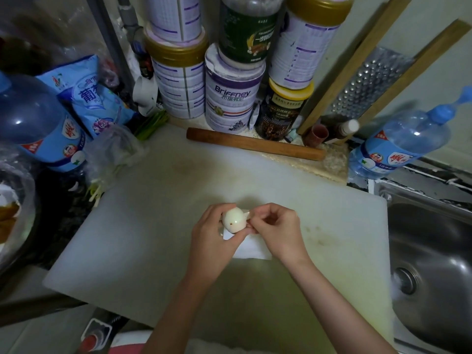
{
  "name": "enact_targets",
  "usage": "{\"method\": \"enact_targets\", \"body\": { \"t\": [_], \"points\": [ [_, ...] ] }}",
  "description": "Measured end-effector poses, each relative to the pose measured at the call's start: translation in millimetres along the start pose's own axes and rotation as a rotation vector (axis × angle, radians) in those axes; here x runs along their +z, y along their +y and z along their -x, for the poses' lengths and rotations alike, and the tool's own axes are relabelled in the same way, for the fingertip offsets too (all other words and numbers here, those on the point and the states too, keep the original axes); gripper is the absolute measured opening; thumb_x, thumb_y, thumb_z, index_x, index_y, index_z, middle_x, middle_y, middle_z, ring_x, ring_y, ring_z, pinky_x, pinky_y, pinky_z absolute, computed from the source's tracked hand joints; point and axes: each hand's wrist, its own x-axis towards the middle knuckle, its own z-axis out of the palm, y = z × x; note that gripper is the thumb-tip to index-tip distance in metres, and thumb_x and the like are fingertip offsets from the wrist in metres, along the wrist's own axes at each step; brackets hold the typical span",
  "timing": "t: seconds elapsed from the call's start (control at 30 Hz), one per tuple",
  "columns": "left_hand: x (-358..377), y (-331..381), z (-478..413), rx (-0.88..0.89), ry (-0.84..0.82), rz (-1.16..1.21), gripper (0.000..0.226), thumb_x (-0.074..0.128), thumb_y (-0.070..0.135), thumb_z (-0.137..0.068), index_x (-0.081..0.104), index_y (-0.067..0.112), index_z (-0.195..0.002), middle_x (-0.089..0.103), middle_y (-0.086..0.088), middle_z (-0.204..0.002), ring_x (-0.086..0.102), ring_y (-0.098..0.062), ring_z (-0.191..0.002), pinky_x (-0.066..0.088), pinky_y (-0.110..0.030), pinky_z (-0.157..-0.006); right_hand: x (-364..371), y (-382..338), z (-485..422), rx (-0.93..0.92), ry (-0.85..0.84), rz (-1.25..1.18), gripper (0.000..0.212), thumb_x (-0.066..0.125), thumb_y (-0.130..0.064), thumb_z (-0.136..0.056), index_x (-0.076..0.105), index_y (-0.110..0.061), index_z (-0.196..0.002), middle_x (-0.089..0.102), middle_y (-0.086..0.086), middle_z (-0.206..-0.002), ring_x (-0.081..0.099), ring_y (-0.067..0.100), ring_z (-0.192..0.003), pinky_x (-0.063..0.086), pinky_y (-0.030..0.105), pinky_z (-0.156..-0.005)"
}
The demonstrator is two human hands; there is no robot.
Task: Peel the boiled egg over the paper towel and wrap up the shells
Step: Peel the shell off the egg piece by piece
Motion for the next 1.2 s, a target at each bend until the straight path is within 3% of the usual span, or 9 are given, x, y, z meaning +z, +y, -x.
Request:
{"method": "enact_targets", "body": {
  "t": [0.23, 0.33, 0.4, 0.6, 0.8, 0.9, 0.97, 1.03, 1.2],
  "points": [
    [2, -2, 2, -0.143, -0.034, 0.192, 0.044, 0.085, 0.024, -0.061, 0.063, 0.031, -0.098, 0.068, 0.012, -0.097, 0.063, -0.001, -0.092, 0.049, -0.011, -0.074, -4, 7, -4, 0.096, 0.001, -0.186, 0.018, 0.060, 0.001, -0.081, 0.066, -0.010, -0.069, 0.069, 0.001, -0.057, 0.064, 0.012, -0.055, 0.054, 0.022, -0.060],
    [1, -3, 2, -0.208, -0.019, 0.243, 0.043, 0.085, 0.027, -0.057, 0.062, 0.032, -0.093, 0.069, 0.012, -0.091, 0.063, 0.002, -0.090, 0.045, -0.005, -0.068, -4, 11, -3, 0.037, 0.024, -0.070, 0.020, 0.062, -0.002, -0.080, 0.068, -0.015, -0.066, 0.068, 0.000, -0.058, 0.065, 0.015, -0.058, 0.055, 0.031, -0.066],
    [1, -5, 2, -0.215, -0.004, 0.229, 0.043, 0.086, 0.022, -0.056, 0.061, 0.035, -0.088, 0.068, 0.014, -0.087, 0.062, 0.005, -0.087, 0.044, -0.003, -0.066, -3, 14, -2, -0.024, 0.040, 0.058, 0.018, 0.064, -0.005, -0.079, 0.070, -0.017, -0.067, 0.068, -0.003, -0.061, 0.066, 0.014, -0.062, 0.055, 0.030, -0.069],
    [1, -11, 3, -0.154, -0.014, 0.142, 0.052, 0.089, 0.020, -0.054, 0.056, 0.036, -0.092, 0.065, 0.014, -0.092, 0.060, 0.007, -0.087, 0.044, -0.003, -0.070, 2, 14, 1, -0.108, 0.060, 0.168, 0.009, 0.070, -0.010, -0.076, 0.071, -0.015, -0.068, 0.063, -0.011, -0.056, 0.055, 0.000, -0.053, 0.041, 0.009, -0.056],
    [0, -8, 2, -0.025, -0.067, -0.016, 0.055, 0.085, 0.027, -0.061, 0.062, 0.022, -0.111, 0.053, 0.019, -0.104, 0.055, 0.005, -0.096, 0.046, -0.009, -0.076, 1, 6, 8, -0.079, -0.011, 0.076, 0.013, 0.071, -0.025, -0.080, 0.074, -0.013, -0.075, 0.072, -0.003, -0.068, 0.067, 0.010, -0.068, 0.052, 0.021, -0.070],
    [0, -5, 3, 0.031, -0.063, -0.085, 0.047, 0.081, 0.025, -0.066, 0.064, 0.017, -0.109, 0.054, 0.012, -0.104, 0.056, -0.001, -0.094, 0.048, -0.016, -0.078, 4, 2, 12, -0.114, -0.056, 0.111, 0.009, 0.071, -0.026, -0.079, 0.076, -0.019, -0.078, 0.073, -0.010, -0.071, 0.066, -0.002, -0.068, 0.048, 0.010, -0.068],
    [0, -2, 3, 0.068, -0.053, -0.142, 0.042, 0.080, 0.023, -0.067, 0.065, 0.015, -0.106, 0.056, 0.006, -0.105, 0.055, -0.002, -0.091, 0.041, -0.008, -0.075, 6, 1, 13, -0.144, -0.029, 0.157, 0.008, 0.070, -0.024, -0.080, 0.075, -0.021, -0.075, 0.072, -0.013, -0.067, 0.064, -0.005, -0.064, 0.044, 0.005, -0.063],
    [-1, 0, 3, 0.098, -0.039, -0.202, 0.040, 0.081, 0.022, -0.067, 0.065, 0.014, -0.103, 0.058, 0.003, -0.103, 0.055, -0.004, -0.086, 0.036, -0.006, -0.071, 6, 1, 14, -0.182, 0.003, 0.220, 0.010, 0.068, -0.023, -0.081, 0.075, -0.020, -0.074, 0.071, -0.011, -0.066, 0.062, -0.002, -0.062, 0.043, 0.008, -0.061],
    [0, 0, 2, 0.115, -0.021, -0.242, 0.038, 0.080, 0.017, -0.065, 0.063, 0.014, -0.099, 0.058, 0.001, -0.099, 0.054, -0.008, -0.080, 0.036, -0.010, -0.067, 8, -1, 18, -0.331, 0.023, 0.368, 0.015, 0.061, -0.018, -0.086, 0.073, -0.012, -0.077, 0.072, 0.001, -0.070, 0.065, 0.017, -0.066, 0.051, 0.033, -0.068]
  ]
}}
